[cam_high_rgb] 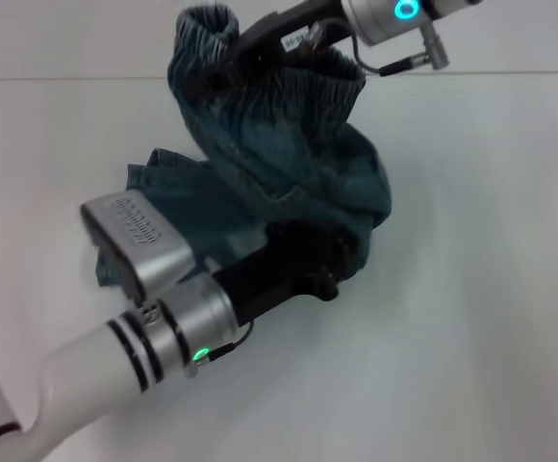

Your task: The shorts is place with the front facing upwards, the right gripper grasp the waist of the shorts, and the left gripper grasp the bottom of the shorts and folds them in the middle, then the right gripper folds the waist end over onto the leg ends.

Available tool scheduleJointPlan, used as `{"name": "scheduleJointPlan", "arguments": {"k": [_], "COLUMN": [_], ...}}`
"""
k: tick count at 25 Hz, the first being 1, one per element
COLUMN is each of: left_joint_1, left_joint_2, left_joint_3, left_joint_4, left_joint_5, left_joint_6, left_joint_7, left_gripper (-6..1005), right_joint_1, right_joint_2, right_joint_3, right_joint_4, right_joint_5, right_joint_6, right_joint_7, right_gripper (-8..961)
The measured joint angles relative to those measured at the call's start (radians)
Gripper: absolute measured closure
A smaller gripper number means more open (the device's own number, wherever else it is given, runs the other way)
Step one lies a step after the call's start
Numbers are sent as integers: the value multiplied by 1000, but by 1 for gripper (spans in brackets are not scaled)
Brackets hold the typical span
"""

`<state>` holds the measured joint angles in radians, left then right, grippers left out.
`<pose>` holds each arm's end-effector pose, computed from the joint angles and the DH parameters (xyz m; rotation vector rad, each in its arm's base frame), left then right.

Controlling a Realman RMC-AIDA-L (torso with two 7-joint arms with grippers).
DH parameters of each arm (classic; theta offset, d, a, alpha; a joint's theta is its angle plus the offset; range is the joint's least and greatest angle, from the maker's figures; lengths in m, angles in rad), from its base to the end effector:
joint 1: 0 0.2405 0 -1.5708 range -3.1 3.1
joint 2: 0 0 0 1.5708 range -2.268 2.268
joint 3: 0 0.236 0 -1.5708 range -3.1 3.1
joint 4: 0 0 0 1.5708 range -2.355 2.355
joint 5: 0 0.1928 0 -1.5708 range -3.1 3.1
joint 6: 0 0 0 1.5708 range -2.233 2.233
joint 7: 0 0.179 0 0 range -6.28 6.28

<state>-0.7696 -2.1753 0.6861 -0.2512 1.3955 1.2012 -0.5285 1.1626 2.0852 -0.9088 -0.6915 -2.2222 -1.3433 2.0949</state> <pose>-0.1646 0.3049 -0.1479 -2.4294 -0.6476 -0.9639 0.0267 0.4101 -0.0564 -2.9282 0.6339 0.3196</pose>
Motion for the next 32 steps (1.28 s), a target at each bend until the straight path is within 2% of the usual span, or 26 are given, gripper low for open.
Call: {"name": "scheduleJointPlan", "arguments": {"k": [7, 12, 16, 18, 21, 27, 32], "left_joint_1": [149, 208, 227, 246, 290, 351, 351], "left_joint_2": [3, 7, 8, 8, 7, 4, 8], "left_joint_3": [-81, -100, -101, -101, -102, -102, -86], "left_joint_4": [27, 62, 77, 91, 141, 237, 318], "left_joint_5": [-5, -3, -3, -5, -4, -3, -1], "left_joint_6": [87, 121, 131, 154, 218, 313, 360], "left_joint_7": [41, 31, 29, 26, -5, -78, -149], "left_gripper": [999, 998, 999, 999, 998, 971, 927], "right_joint_1": [16, -13, -60, -107, -203, -404, -567], "right_joint_2": [12, 8, 6, 5, 3, 0, 1], "right_joint_3": [-130, -161, -158, -152, -138, -63, -25], "right_joint_4": [11, -44, -115, -174, -250, -291, -262], "right_joint_5": [22, 70, 95, 114, 182, 376, 560], "right_joint_6": [37, 49, 38, 34, 34, 50, 22], "right_joint_7": [6, 26, 33, 41, 30, -108, -326], "right_gripper": [749, 729, 561, 477, 232, 118, 34]}}
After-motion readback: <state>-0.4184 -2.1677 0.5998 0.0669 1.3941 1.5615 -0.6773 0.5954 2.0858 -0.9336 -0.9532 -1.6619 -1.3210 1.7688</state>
